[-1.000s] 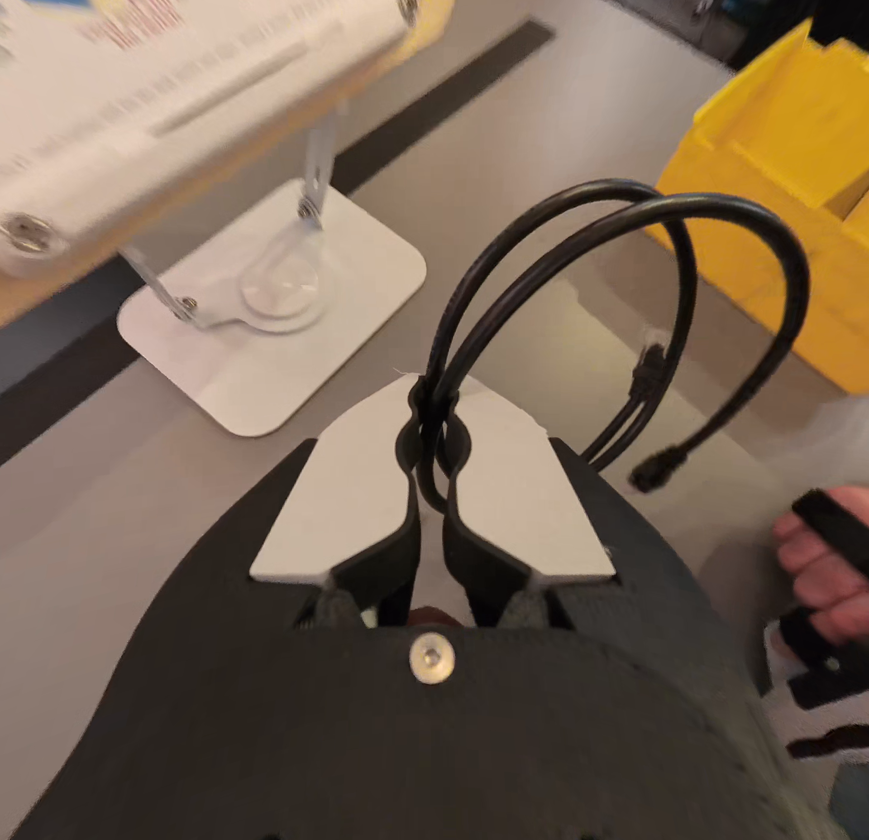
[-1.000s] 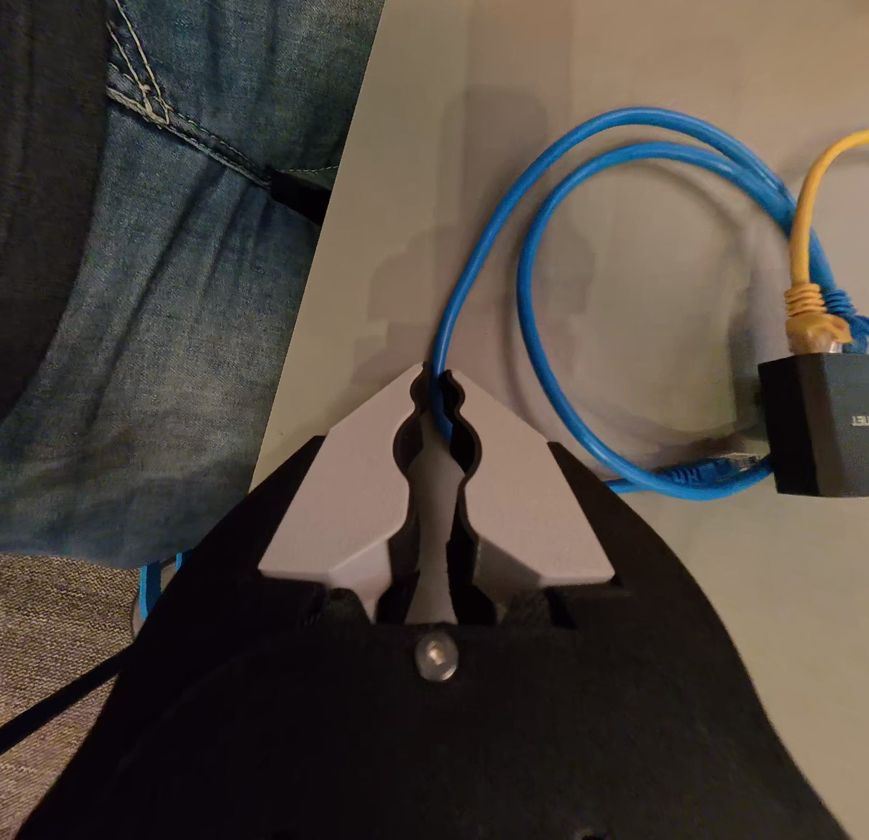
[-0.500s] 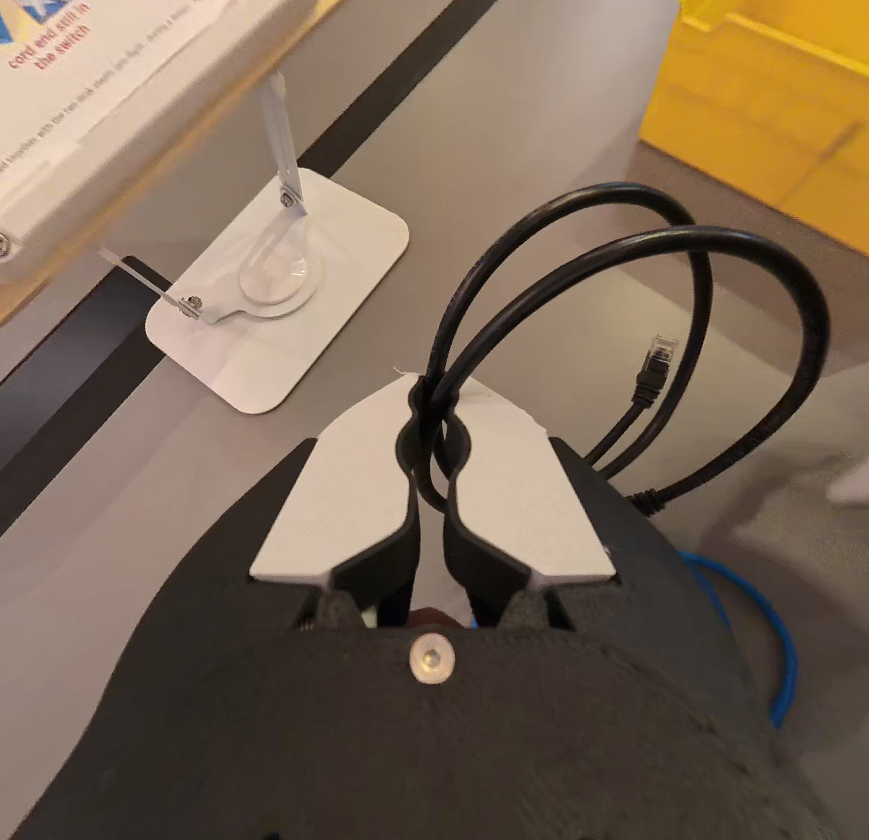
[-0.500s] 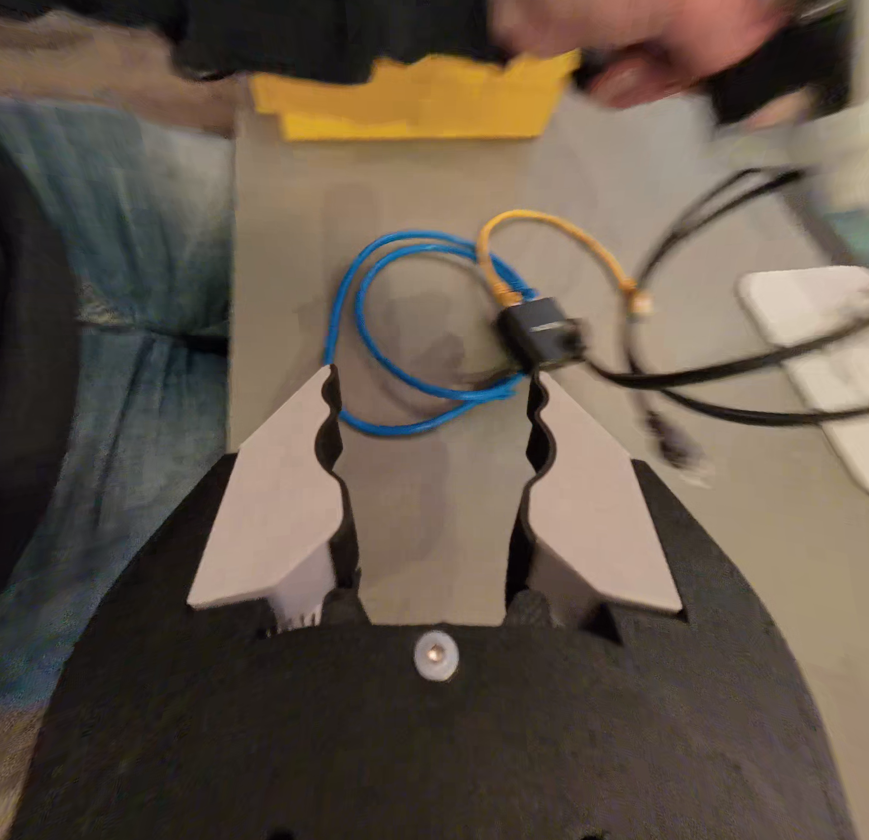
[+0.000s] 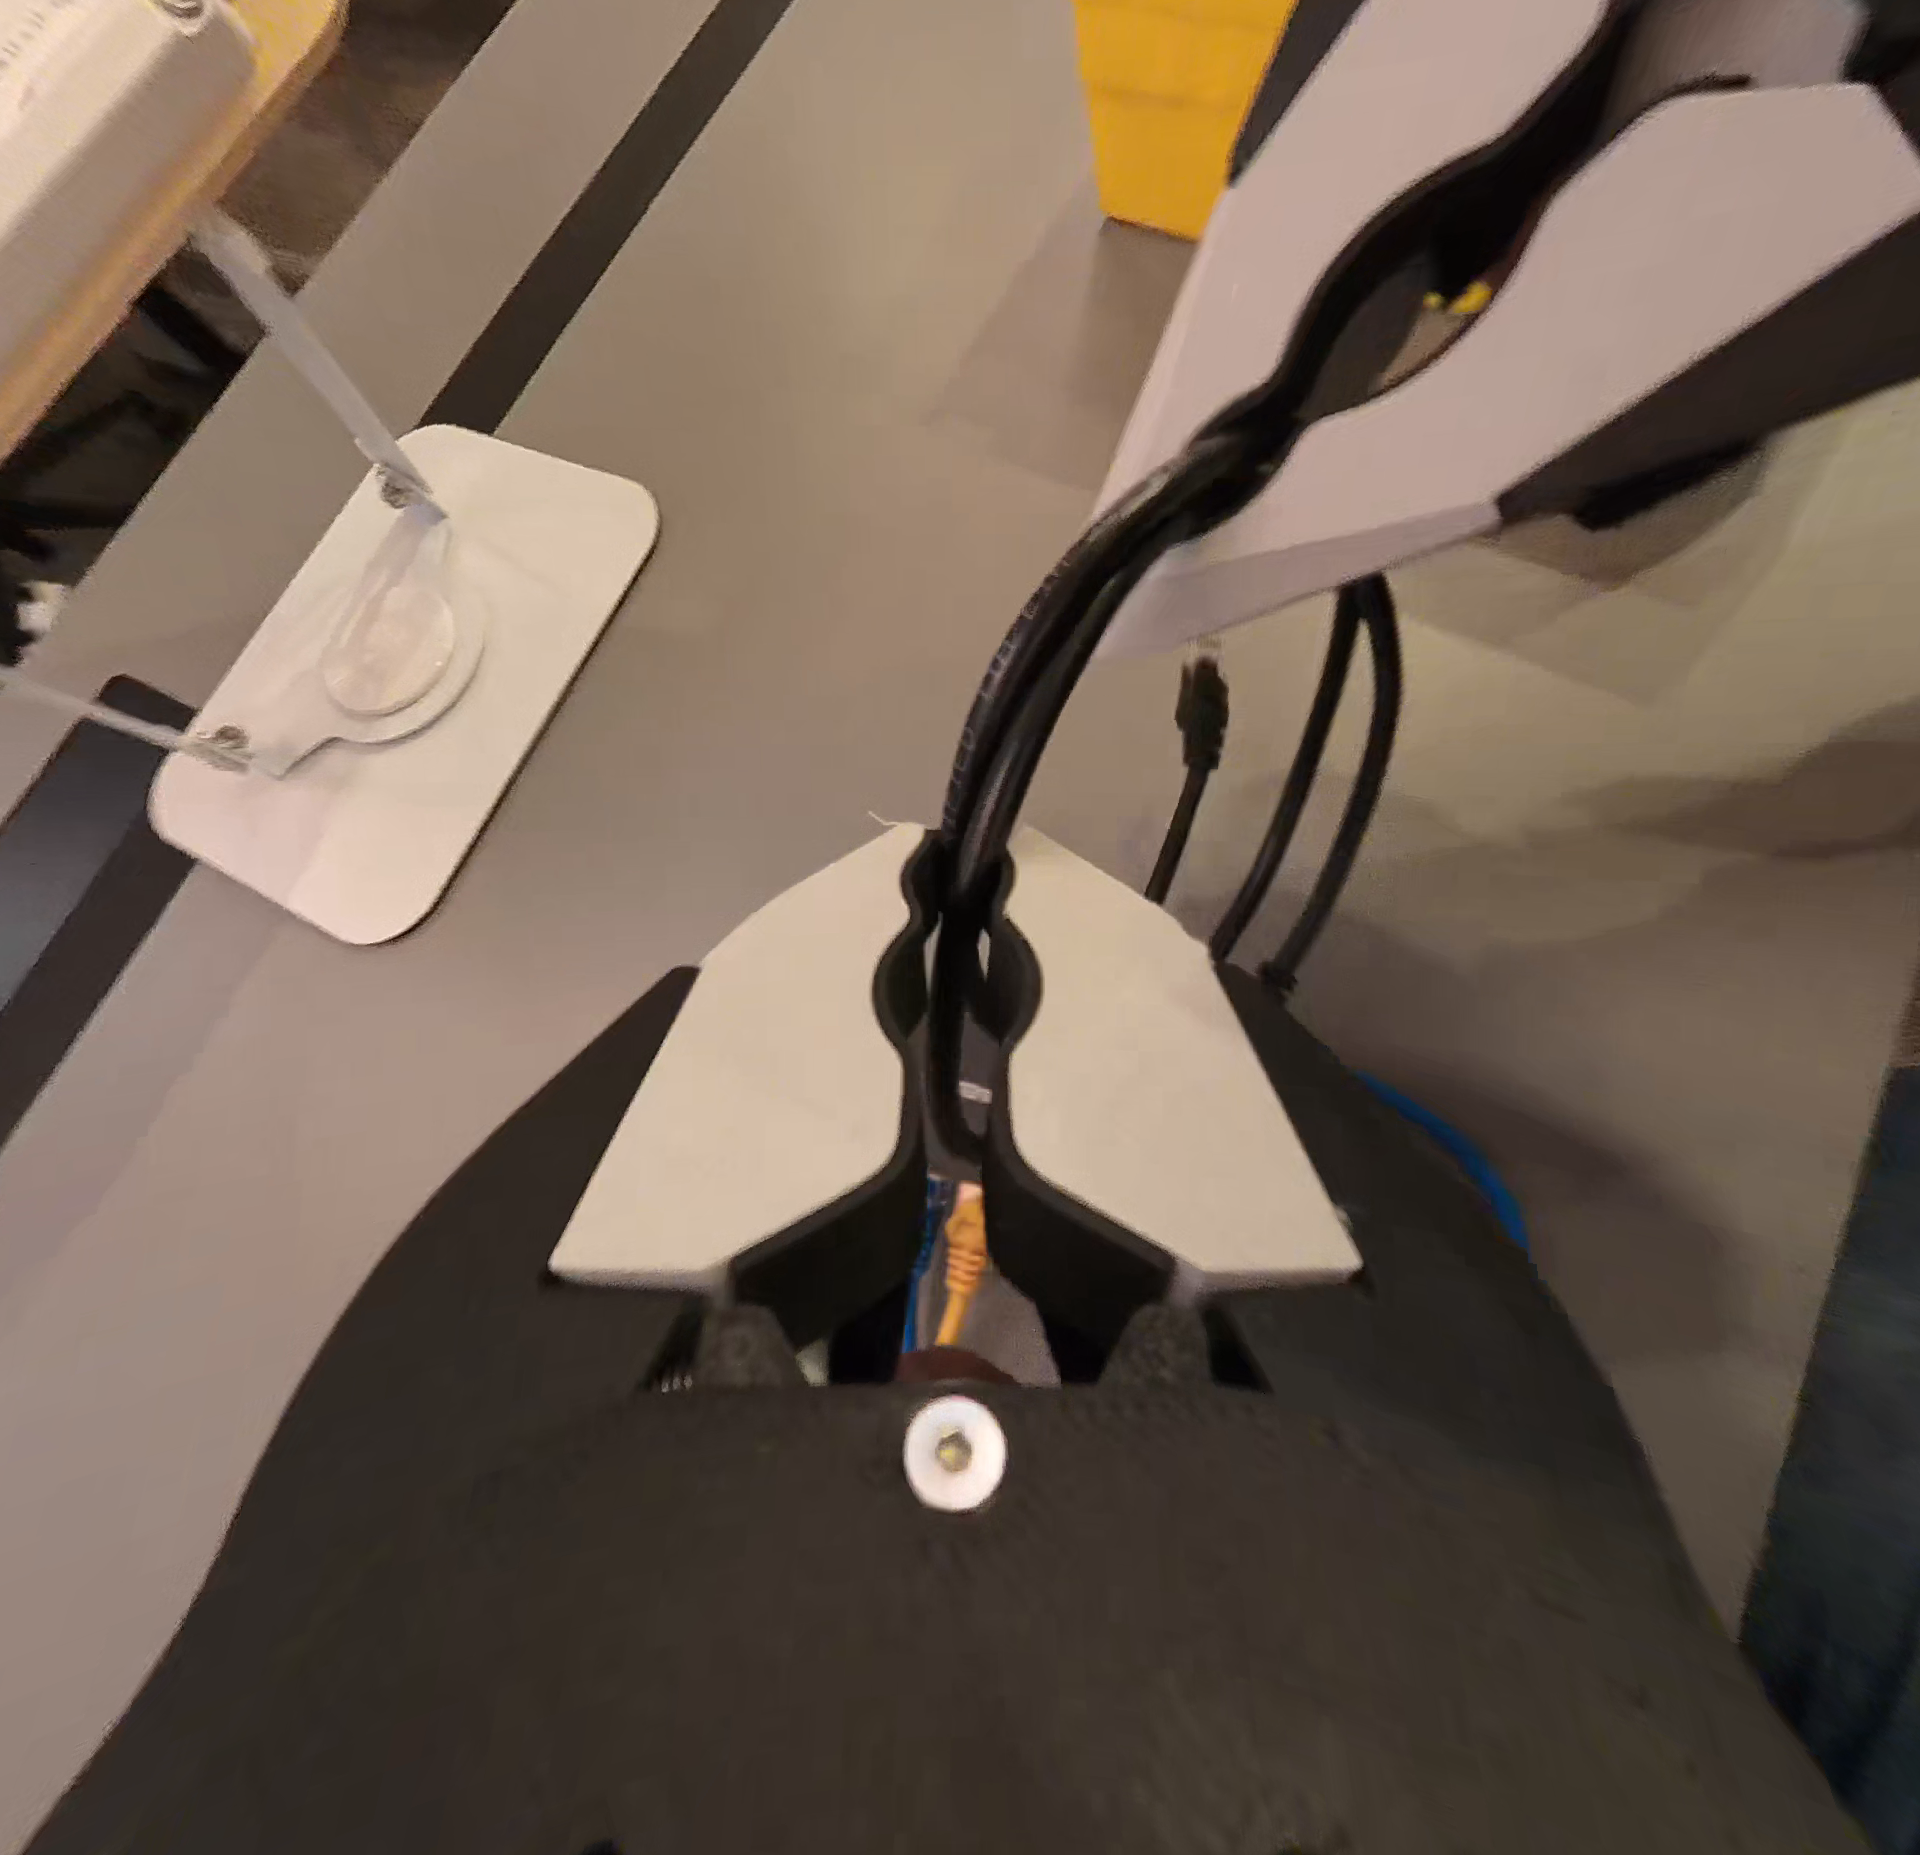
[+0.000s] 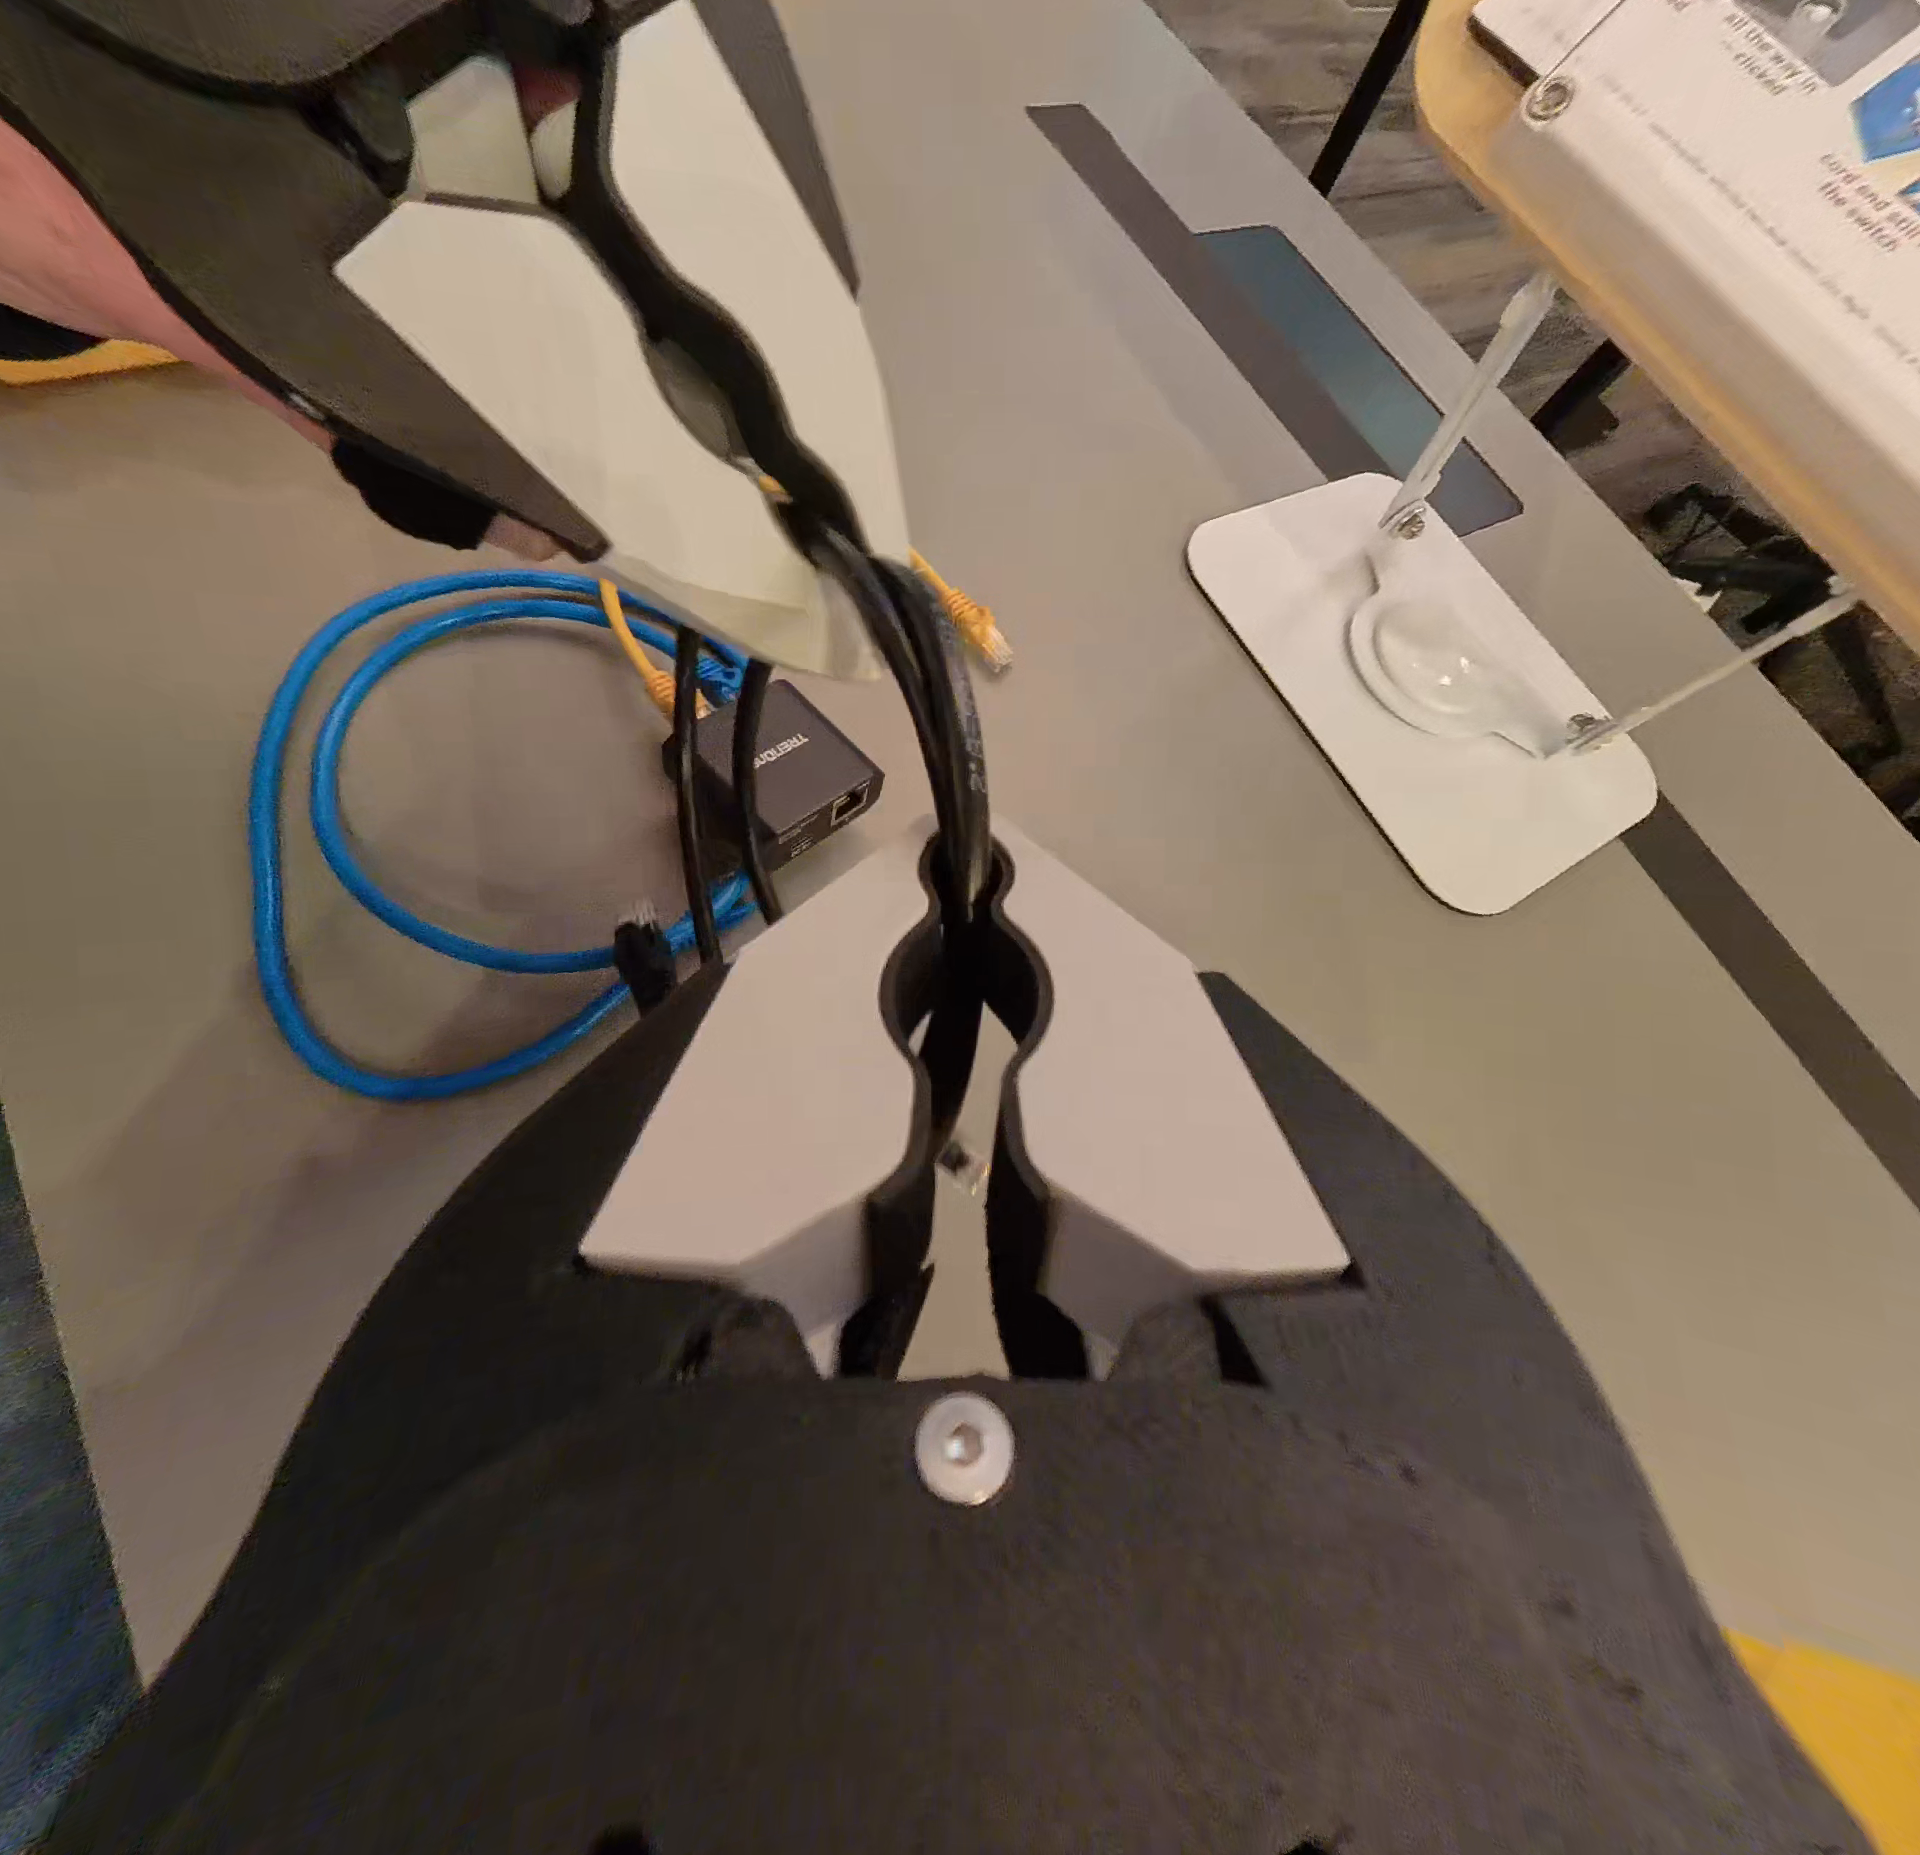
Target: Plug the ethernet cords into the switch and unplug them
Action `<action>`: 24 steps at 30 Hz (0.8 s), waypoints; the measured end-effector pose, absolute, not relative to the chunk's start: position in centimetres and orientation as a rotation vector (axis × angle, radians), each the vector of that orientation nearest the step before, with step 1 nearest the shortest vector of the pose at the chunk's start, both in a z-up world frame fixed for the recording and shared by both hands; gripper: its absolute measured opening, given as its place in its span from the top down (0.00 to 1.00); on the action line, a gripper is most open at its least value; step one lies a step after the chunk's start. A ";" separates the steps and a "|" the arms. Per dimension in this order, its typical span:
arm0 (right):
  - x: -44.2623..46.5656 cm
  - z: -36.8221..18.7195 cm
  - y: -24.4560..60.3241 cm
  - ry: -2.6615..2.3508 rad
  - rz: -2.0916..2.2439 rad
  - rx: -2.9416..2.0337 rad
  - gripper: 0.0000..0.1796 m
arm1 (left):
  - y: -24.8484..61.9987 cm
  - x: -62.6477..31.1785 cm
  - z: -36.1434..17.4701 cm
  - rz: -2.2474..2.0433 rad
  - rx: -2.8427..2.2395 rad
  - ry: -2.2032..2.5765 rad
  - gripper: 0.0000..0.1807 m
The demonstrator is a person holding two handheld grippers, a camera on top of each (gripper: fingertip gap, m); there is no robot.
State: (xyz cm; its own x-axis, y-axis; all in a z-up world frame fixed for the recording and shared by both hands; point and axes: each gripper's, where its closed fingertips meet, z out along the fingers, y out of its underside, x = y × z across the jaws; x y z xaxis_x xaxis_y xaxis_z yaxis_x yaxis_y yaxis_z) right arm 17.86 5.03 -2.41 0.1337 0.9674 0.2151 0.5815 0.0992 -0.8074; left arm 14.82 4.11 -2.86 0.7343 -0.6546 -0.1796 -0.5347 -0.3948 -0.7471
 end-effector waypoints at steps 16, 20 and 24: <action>36.5 11.3 9.0 -1.232 0.462 -1.631 1.00 | -2.5 12.1 -3.0 -0.360 -2.112 0.968 0.68; 43.4 9.9 10.1 -1.131 0.449 -1.748 1.00 | -2.9 11.3 -5.6 -0.347 -2.179 0.981 0.68; 47.4 4.9 10.4 -1.087 0.537 -1.899 1.00 | -2.8 11.0 -6.9 -0.336 -2.212 0.990 0.68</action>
